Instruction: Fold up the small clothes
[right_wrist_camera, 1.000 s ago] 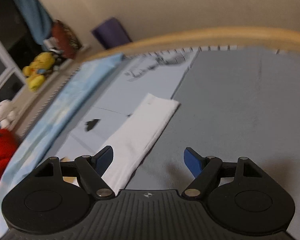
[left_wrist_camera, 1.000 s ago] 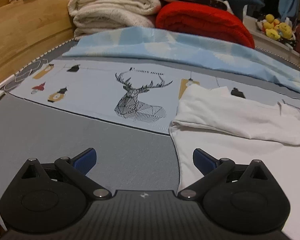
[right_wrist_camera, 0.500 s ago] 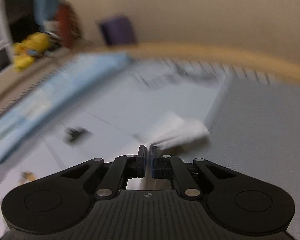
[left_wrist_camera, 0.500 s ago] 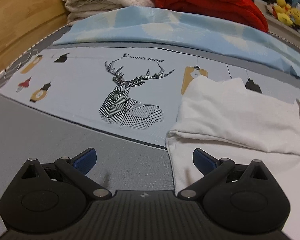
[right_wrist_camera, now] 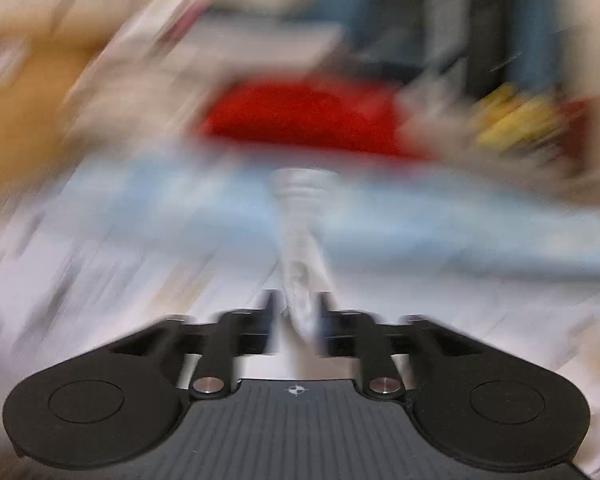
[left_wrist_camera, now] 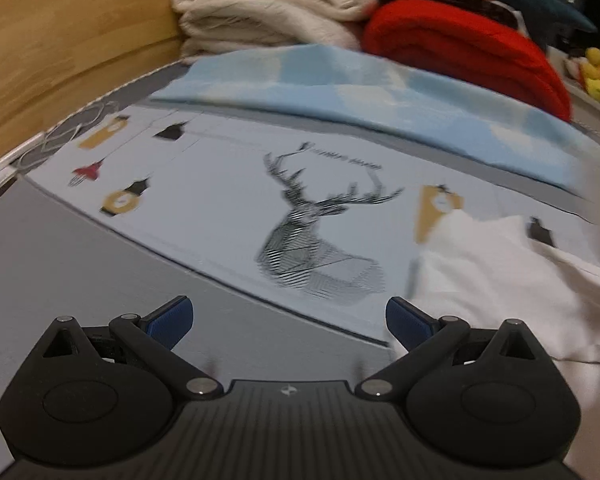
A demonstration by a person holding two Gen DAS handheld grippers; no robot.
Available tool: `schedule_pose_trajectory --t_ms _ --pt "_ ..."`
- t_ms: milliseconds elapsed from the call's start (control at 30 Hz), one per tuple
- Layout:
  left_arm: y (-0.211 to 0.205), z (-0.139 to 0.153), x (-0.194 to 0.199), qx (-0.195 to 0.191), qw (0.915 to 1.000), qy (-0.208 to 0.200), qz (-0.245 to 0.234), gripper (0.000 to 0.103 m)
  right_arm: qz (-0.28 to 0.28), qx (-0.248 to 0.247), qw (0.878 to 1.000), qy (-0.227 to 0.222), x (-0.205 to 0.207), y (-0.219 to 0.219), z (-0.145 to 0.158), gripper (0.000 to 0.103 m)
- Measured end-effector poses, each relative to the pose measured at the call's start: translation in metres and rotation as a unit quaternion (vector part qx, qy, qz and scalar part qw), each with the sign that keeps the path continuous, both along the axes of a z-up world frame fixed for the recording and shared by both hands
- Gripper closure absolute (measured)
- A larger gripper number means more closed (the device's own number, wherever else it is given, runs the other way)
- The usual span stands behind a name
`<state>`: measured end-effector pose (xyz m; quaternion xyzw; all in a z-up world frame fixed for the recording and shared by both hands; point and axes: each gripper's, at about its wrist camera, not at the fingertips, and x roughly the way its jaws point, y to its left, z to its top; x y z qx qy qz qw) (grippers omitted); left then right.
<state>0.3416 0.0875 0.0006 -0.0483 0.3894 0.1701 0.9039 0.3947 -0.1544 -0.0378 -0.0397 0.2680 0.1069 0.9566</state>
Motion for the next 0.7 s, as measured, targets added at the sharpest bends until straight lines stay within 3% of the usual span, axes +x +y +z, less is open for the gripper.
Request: schedule_pose_trajectory --t_ms 67,133,233,300,367,467,600,700 --pt "0.008 -0.004 0.003 0.005 0.9999 0.009 0.007 0.000 0.037 -0.015 0.996 0.082 -0.014 0.016 -0.036 0.052" --pt "0.012 -0.005 0.003 0.009 0.9999 0.009 -0.002 0.000 0.029 -0.017 0.996 0.078 -0.032 -0.005 -0.039 0.049" --pt "0.007 -0.005 0.002 0.012 0.9997 0.001 -0.019 0.000 -0.056 0.011 0.996 0.068 -0.049 -0.079 -0.012 0.043" --pt "0.003 -0.003 0.003 -0.005 0.9995 -0.005 -0.030 0.000 -0.139 0.024 0.986 0.084 -0.049 -0.127 0.004 0.043" --pt "-0.003 0.002 0.004 -0.028 0.9987 -0.017 -0.039 0.000 -0.207 0.054 0.974 0.072 -0.068 -0.175 0.014 0.043" --pt "-0.016 0.012 0.007 -0.052 0.9954 -0.048 -0.065 0.000 -0.264 0.093 0.957 0.079 -0.100 -0.216 0.020 0.043" --pt "-0.047 0.022 0.035 -0.057 0.9905 -0.062 -0.109 0.000 -0.289 0.143 0.941 0.104 -0.129 -0.233 0.018 0.042" --pt "-0.073 0.014 0.073 -0.080 0.9848 -0.039 -0.150 0.000 -0.277 0.145 0.946 0.089 -0.124 -0.226 0.018 0.042"
